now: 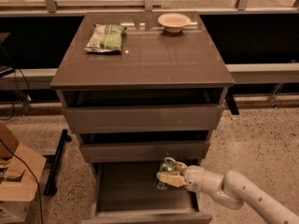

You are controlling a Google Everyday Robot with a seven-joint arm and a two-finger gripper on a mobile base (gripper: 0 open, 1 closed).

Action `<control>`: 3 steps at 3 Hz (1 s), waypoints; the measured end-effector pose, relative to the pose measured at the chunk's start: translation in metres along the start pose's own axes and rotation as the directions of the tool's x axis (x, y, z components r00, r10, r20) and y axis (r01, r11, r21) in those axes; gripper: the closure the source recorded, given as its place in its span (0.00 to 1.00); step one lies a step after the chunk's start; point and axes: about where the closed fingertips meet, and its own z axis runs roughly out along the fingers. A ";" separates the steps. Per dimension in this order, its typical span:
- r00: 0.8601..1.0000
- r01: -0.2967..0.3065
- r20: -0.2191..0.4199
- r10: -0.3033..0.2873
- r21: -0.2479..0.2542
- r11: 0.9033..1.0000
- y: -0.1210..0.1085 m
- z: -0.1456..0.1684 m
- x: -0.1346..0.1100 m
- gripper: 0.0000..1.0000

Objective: Place green can into bottom drawer

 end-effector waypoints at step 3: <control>0.997 0.006 -0.079 -0.002 0.047 0.999 -0.065 0.062 0.124 1.00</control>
Offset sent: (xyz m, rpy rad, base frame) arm 0.0288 0.0355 -0.1571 -0.1305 0.0123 0.0035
